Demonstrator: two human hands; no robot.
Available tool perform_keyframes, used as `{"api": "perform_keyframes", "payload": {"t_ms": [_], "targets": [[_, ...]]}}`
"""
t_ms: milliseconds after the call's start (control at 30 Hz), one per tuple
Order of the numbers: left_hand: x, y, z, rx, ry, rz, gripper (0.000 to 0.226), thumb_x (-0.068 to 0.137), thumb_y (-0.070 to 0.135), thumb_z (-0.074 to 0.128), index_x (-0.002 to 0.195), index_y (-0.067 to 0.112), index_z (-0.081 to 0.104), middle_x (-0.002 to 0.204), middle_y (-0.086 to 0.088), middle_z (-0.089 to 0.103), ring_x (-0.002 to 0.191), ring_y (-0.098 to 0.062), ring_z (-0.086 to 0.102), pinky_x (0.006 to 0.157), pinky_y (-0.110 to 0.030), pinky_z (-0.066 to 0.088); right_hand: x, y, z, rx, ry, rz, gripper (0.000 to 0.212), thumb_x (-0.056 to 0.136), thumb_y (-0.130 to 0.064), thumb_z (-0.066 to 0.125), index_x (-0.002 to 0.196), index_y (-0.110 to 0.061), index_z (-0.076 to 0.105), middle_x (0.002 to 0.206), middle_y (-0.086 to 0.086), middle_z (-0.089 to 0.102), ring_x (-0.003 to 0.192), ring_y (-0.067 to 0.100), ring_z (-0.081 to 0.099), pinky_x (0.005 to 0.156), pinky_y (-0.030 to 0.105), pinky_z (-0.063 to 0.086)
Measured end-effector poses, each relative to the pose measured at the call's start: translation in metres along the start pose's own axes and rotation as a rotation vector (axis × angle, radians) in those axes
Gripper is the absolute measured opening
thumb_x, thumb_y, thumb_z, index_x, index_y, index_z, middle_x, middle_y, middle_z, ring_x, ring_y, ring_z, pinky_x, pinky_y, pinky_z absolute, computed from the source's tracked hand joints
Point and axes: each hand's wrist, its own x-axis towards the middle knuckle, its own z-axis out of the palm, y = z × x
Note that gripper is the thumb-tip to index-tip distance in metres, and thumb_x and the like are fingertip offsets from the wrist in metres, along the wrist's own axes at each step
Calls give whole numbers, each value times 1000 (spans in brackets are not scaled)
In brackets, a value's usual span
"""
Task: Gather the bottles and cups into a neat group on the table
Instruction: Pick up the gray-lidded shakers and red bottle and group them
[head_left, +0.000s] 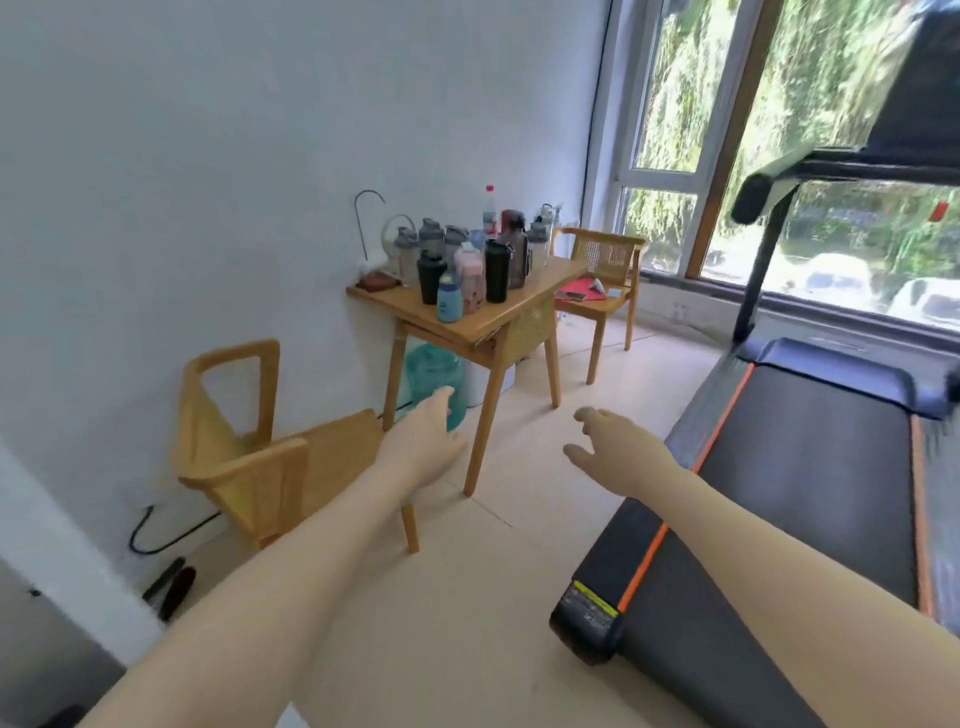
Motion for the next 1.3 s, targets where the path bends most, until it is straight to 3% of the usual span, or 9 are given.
{"api": "perform_keyframes", "payload": {"t_ms": [200,367,467,633,733,900,1200,1300], "targets": [[183,33,39,-12,-93,122,40,89,20,55,126,12,43,121,-7,60,103,-19,60,81,-28,49,186,71,-14,-45,-8,98,49,92,-37,46,134,-13,36,135,9,51,118,28,53,96,42,47],[344,27,21,-67,-53,85,46,88,21,55,131,14,41,128,-6,55,100,-17,56,86,-29,48,346,85,-66,-1,36,40,48,92,-33,47,134,-11,37,131,12,53,117,29,53,94,41,46],[428,10,9,-84,43,66,55,88,24,53,139,18,32,133,-5,52,113,-23,53,96,-37,45,434,84,-84,36,79,-29,46,93,-31,47,134,-12,39,133,10,54,118,27,54,94,39,46],[541,-26,13,-115,137,31,54,89,22,54,138,17,33,129,-4,54,104,-17,52,84,-29,41,563,70,-69,118,56,-137,35,93,-29,48,125,-15,47,120,8,59,104,22,58,81,28,45],[618,-40,24,-102,128,51,52,89,20,53,137,16,35,130,-6,53,96,-12,48,82,-28,40,636,68,-57,47,25,-204,34,93,-29,46,125,-18,47,118,6,58,103,22,59,86,33,50],[757,-46,41,-116,63,110,55,88,19,53,139,17,31,135,-8,50,111,-20,51,91,-32,40,751,84,-66,-28,41,-203,36,93,-32,47,126,-18,46,119,6,56,102,22,59,85,35,53],[937,-2,64,-239,47,226,50,90,22,54,136,21,34,127,0,53,100,-9,48,86,-26,41,883,155,-98,101,186,-57,37,95,-21,43,129,-9,46,131,10,51,118,29,49,94,37,41],[977,8,83,-250,31,255,52,89,21,56,136,19,35,125,0,52,102,-10,49,82,-23,38,929,194,-97,220,247,7,43,91,-23,50,132,-12,43,136,11,47,124,29,46,98,37,38]]}}
